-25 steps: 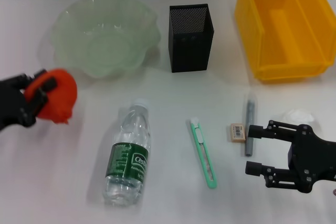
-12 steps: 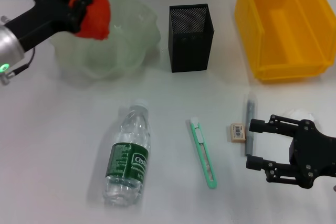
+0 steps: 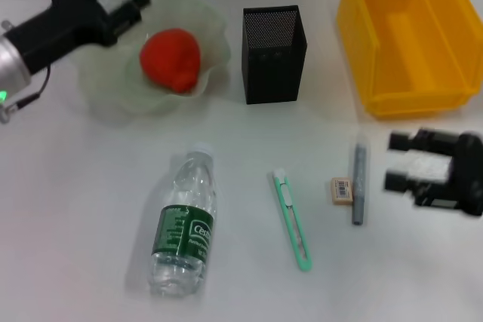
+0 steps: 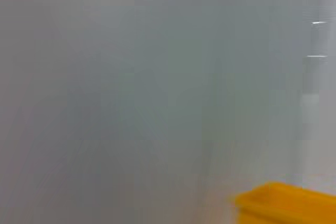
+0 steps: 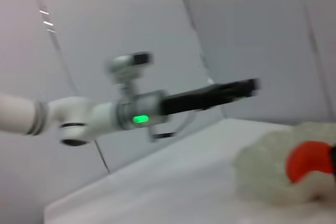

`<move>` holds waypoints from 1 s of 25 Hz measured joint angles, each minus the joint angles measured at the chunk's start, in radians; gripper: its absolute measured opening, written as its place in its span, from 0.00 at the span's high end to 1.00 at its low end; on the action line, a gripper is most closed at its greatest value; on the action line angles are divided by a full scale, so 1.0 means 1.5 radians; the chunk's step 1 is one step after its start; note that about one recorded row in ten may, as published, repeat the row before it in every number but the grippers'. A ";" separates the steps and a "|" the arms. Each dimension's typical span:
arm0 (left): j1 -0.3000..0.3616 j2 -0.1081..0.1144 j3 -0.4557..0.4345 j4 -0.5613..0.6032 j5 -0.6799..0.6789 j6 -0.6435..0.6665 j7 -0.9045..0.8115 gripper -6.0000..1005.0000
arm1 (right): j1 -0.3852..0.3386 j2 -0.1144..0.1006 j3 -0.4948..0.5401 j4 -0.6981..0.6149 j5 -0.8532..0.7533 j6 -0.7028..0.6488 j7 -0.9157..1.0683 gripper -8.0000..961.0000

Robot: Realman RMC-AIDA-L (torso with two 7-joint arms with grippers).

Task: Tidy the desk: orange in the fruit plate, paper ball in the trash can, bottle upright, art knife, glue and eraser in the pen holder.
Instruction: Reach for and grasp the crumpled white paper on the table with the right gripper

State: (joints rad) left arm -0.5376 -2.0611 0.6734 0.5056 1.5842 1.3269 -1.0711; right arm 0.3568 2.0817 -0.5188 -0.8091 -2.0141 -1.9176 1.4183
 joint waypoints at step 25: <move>0.199 -0.004 0.150 0.079 -0.003 0.154 0.006 0.17 | 0.087 0.002 -0.514 -0.413 -0.471 0.169 0.732 0.23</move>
State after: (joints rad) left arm -0.2390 -2.0667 0.8988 0.6244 1.5797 1.5576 -1.0624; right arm 0.4866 2.0847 -1.2891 -1.4293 -2.7209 -1.6633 2.5164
